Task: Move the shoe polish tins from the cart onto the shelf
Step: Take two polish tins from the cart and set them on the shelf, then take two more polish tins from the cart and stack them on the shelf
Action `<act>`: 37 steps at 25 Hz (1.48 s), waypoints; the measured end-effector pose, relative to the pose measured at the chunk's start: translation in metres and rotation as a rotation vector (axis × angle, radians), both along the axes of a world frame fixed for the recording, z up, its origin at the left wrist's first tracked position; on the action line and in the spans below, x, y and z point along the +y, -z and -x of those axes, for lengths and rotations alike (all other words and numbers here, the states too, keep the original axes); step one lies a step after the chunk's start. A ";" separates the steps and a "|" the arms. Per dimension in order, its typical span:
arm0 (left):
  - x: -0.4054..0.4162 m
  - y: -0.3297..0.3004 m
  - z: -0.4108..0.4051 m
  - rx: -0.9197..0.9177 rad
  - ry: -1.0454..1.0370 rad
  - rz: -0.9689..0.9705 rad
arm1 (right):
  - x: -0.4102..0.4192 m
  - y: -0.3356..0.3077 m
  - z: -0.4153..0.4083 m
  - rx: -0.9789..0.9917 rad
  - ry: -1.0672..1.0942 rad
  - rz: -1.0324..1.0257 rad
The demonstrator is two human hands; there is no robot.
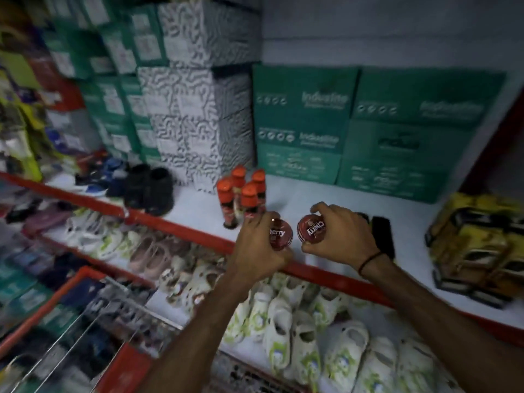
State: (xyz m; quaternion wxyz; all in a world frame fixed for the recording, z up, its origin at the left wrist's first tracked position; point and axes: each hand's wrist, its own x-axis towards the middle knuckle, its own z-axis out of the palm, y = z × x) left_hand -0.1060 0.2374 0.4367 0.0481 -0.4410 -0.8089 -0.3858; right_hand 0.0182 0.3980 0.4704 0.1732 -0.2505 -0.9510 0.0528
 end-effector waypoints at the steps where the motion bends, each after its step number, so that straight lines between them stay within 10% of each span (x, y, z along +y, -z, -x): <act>1: 0.021 -0.001 -0.001 -0.012 0.007 0.070 | 0.017 0.000 -0.003 -0.056 0.037 -0.019; 22: 0.151 0.023 0.049 -0.079 0.046 0.358 | 0.123 0.052 0.050 -0.195 0.081 0.015; 30: 0.007 0.046 0.010 -0.021 -0.088 -0.158 | 0.000 0.048 0.049 0.400 -0.152 0.088; 37: -0.163 0.185 -0.003 -0.192 -0.471 -0.035 | -0.168 0.179 0.075 0.306 -0.533 0.242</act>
